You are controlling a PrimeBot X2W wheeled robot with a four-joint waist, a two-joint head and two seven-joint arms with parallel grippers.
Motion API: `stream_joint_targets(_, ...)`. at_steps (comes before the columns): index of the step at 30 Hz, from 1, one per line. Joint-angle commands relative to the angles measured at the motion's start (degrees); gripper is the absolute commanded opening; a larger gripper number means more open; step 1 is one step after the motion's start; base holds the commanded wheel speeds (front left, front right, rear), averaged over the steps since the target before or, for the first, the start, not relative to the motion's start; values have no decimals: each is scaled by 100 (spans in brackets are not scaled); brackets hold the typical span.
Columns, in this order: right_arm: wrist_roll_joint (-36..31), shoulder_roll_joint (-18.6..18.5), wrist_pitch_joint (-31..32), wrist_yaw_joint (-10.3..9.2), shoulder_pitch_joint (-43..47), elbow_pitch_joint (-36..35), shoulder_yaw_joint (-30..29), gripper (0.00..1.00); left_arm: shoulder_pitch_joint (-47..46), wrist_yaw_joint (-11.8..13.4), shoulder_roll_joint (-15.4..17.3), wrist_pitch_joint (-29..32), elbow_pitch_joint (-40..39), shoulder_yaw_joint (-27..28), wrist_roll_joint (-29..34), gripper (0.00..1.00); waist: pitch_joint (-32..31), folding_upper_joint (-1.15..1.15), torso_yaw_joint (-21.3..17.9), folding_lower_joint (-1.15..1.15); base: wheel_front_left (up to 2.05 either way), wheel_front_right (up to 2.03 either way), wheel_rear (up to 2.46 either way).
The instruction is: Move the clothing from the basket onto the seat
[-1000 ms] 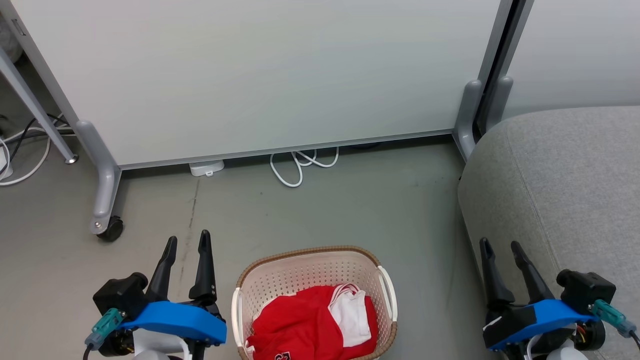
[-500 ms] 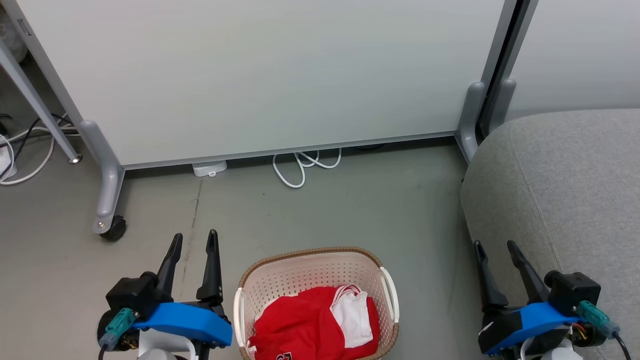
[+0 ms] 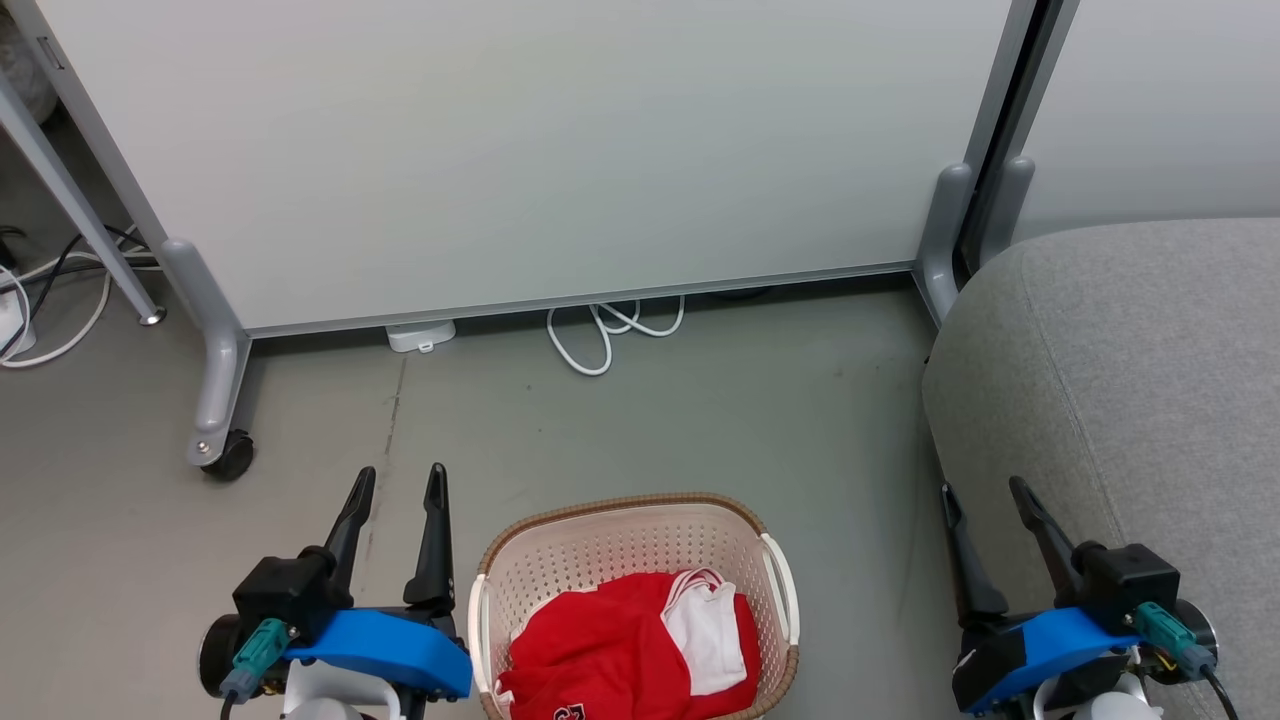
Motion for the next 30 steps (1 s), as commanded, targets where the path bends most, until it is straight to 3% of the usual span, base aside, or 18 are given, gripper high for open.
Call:
stream_joint_targets(1, -100, -34, -55, 2, -85, 18, 5, 100, -93, -9, 0, -35, 12, -21, 90, 100, 1, 0, 2, 0, 0, 0, 0)
stream_joint_targets(9, -468, -35, -132, 2, -99, 87, 18, 100, -123, -10, 1, -124, 64, -77, 313, 100, 10, 0, 24, 0, 0, 0, 0)
stream_joint_targets(30, -394, -35, -130, 2, -143, 6, 74, 100, -117, -10, 0, -120, 61, -22, 354, 100, 134, 0, -54, 0, 0, 0, 0)
